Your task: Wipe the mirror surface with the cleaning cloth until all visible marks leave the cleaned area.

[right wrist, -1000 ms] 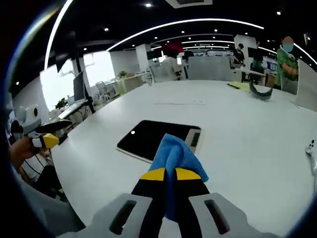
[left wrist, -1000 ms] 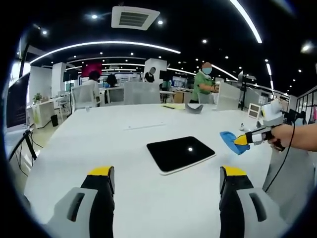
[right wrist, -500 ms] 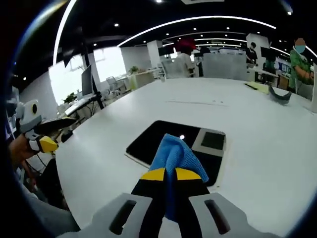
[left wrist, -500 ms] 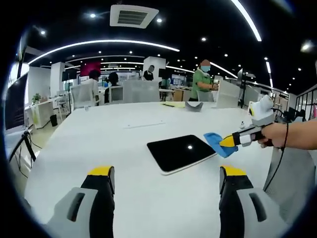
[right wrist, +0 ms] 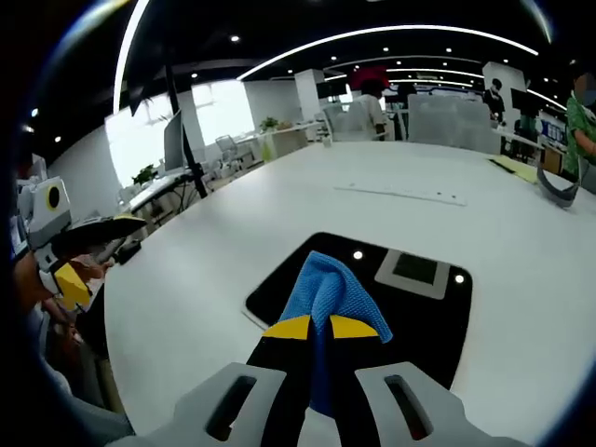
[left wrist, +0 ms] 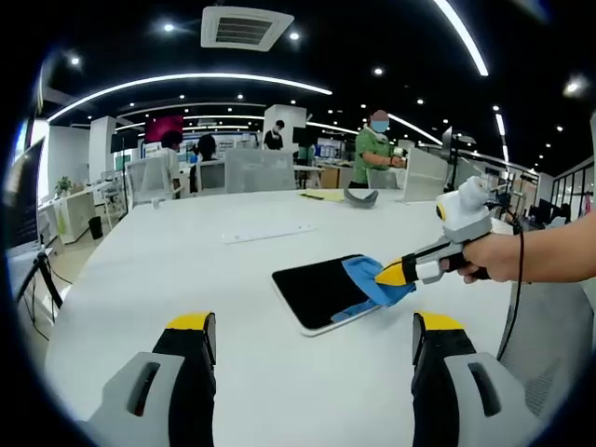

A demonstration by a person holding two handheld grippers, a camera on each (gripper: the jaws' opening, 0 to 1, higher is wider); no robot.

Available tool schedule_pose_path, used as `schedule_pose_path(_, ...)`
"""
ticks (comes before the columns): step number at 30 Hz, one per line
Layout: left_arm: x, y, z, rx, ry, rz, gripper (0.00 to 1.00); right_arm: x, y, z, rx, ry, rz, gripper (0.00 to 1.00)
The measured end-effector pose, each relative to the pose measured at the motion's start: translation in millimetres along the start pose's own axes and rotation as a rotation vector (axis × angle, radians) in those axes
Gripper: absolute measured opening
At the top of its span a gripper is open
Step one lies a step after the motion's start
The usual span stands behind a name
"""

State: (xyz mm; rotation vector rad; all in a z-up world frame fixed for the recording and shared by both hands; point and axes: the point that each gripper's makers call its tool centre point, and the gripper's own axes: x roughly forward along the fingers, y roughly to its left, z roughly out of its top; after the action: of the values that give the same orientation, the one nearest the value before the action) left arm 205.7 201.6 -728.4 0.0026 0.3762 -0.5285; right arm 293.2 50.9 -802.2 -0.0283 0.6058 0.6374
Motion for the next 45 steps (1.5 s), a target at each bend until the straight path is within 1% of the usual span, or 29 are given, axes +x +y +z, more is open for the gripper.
schedule_pose_path(6, -1.8, 4.3, -3.3, -0.006, 0.008, 0.012, 0.87, 22.4, 3.5, 8.7, -0.005, 0.001, 0.019, 0.01)
schedule_pose_path(12, -5.7, 9.6, -7.2, -0.017, 0.016, 0.030, 0.87, 37.2, 6.5, 18.6, -0.014, -0.005, 0.025, 0.01)
schedule_pose_path(19, -4.1, 11.6, -8.2, -0.019, 0.019, 0.033, 0.87, 56.9, 5.1, 26.0, -0.035, 0.005, 0.015, 0.01)
schedule_pose_path(25, -1.8, 11.3, -7.1, -0.020, 0.019, 0.029, 0.87, 76.9, 2.5, 35.9, -0.053, 0.014, 0.003, 0.01)
schedule_pose_path(29, -1.6, 13.4, -7.8, -0.022, 0.023, 0.031, 0.87, 90.1, 1.5, 38.3, -0.060, 0.026, -0.005, 0.01)
schedule_pose_path(33, -1.5, 16.2, -9.1, -0.029, 0.025, 0.035, 0.87, 99.7, 0.7, 40.4, -0.055, 0.031, -0.008, 0.01)
schedule_pose_path(38, -0.5, 18.5, -9.9, -0.034, 0.026, 0.037, 0.87, 106.4, 1.2, 41.7, -0.051, 0.036, -0.012, 0.01)
schedule_pose_path(42, 1.4, 19.5, -9.6, -0.037, 0.028, 0.036, 0.87, 113.2, 0.0, 44.7, -0.066, 0.043, -0.034, 0.01)
schedule_pose_path(45, 2.5, 19.6, -8.5, -0.035, 0.029, 0.035, 0.87, 118.0, -0.8, 45.9, -0.059, 0.045, -0.041, 0.01)
